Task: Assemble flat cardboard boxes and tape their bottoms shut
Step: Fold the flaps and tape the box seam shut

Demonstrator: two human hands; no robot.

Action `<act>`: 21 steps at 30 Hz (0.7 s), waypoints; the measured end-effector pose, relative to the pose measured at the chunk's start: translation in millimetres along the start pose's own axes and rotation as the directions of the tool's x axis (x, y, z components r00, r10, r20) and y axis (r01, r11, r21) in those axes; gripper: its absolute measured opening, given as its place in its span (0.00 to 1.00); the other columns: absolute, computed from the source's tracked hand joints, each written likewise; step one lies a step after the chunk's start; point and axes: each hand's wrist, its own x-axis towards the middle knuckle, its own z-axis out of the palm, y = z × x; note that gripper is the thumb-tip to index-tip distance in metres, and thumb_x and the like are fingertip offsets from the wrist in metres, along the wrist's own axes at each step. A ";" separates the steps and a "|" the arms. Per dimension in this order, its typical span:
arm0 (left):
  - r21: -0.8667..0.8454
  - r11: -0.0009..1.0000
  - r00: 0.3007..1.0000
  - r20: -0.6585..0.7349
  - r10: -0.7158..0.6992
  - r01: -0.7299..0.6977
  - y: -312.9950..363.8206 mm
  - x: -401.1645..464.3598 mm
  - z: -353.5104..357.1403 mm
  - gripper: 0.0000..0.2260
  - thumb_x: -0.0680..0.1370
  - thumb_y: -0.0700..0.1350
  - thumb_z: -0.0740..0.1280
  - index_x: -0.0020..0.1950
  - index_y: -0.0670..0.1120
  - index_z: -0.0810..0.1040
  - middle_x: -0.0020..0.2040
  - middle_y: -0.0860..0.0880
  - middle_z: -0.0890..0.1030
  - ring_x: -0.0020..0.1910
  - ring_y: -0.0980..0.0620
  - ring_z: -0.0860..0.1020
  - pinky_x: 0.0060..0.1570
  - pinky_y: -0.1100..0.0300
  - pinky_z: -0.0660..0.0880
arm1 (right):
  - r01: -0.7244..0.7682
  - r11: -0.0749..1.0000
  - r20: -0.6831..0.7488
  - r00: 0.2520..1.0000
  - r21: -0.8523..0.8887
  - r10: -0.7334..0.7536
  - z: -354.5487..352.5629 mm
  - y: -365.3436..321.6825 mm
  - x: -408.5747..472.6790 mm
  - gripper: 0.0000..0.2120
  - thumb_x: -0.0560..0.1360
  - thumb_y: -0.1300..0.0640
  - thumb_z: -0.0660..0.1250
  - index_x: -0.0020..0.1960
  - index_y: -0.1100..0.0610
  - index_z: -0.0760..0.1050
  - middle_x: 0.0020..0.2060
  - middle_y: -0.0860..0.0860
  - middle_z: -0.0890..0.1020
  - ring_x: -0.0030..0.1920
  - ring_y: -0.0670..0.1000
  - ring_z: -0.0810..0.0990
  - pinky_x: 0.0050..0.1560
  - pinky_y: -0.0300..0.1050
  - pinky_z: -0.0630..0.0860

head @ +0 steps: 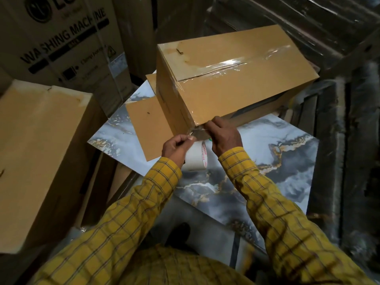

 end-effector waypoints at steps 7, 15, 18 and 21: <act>-0.082 0.979 0.976 0.128 -0.174 0.185 3.5 -5.1 -8.3 0.07 0.76 0.39 0.72 0.39 0.46 0.84 0.47 0.40 0.83 0.48 0.40 0.80 0.60 0.34 0.75 | -0.226 0.972 0.066 0.973 0.062 0.222 33.4 17.1 -26.1 0.06 0.72 0.66 0.70 0.44 0.57 0.76 0.39 0.55 0.76 0.34 0.59 0.73 0.29 0.48 0.74; -0.003 1.000 0.921 0.390 -0.006 0.008 16.9 -15.9 -16.1 0.08 0.68 0.51 0.77 0.43 0.48 0.85 0.56 0.35 0.82 0.54 0.36 0.80 0.59 0.37 0.76 | -0.728 0.498 0.263 0.655 0.471 0.709 59.2 20.5 -75.7 0.06 0.71 0.64 0.77 0.47 0.58 0.82 0.41 0.55 0.80 0.33 0.52 0.80 0.38 0.44 0.82; 0.098 0.991 0.858 0.513 0.032 -0.096 30.0 -16.2 -3.0 0.14 0.73 0.48 0.74 0.51 0.38 0.83 0.55 0.37 0.83 0.57 0.38 0.81 0.59 0.42 0.78 | -0.893 0.222 0.350 0.367 0.392 0.862 72.3 19.3 -100.9 0.09 0.69 0.66 0.74 0.37 0.54 0.78 0.32 0.52 0.78 0.35 0.51 0.76 0.42 0.44 0.79; 0.134 0.984 0.823 0.567 0.024 -0.121 47.9 -12.7 14.1 0.09 0.75 0.44 0.72 0.49 0.38 0.82 0.51 0.40 0.85 0.50 0.45 0.84 0.52 0.50 0.81 | -0.915 0.001 0.379 0.168 0.403 0.910 78.3 14.5 -121.4 0.07 0.71 0.67 0.74 0.38 0.59 0.78 0.26 0.48 0.79 0.30 0.46 0.77 0.43 0.41 0.82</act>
